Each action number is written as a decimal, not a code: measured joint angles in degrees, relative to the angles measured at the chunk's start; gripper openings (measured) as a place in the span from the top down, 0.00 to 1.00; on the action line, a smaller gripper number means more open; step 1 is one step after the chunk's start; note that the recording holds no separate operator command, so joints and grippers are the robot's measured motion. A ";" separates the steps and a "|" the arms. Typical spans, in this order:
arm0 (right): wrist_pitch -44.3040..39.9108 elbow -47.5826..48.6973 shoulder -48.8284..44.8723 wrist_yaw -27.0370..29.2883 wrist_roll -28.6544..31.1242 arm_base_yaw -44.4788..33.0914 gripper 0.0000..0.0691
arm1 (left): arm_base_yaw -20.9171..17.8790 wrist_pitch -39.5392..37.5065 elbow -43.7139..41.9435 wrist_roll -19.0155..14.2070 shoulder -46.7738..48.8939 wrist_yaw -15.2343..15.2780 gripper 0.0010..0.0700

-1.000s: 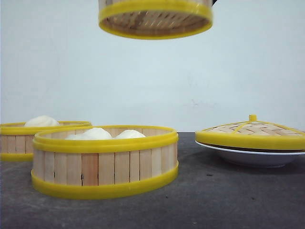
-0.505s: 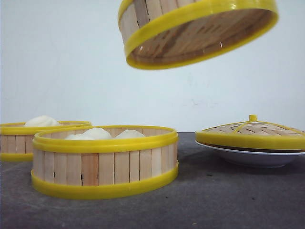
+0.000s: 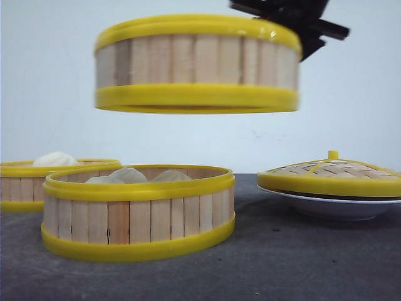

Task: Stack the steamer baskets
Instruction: 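Carry the basket over the nearest basket and lower it on top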

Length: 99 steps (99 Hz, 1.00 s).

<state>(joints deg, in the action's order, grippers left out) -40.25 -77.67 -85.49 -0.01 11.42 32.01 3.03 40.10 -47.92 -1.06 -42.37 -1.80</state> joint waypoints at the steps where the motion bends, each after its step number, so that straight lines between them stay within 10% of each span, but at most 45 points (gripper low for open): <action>1: 0.55 0.00 -0.11 -0.07 -0.02 0.13 0.97 | 0.00 0.00 0.00 0.00 0.00 0.00 0.40; 99: 11.52 0.04 -13.29 -2.36 0.00 3.15 0.97 | 0.00 0.00 0.00 0.02 0.00 -0.02 0.40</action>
<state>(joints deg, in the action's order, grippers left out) -28.73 -77.62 -98.78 -2.37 11.42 35.16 3.03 40.10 -47.92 -1.04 -42.37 -1.83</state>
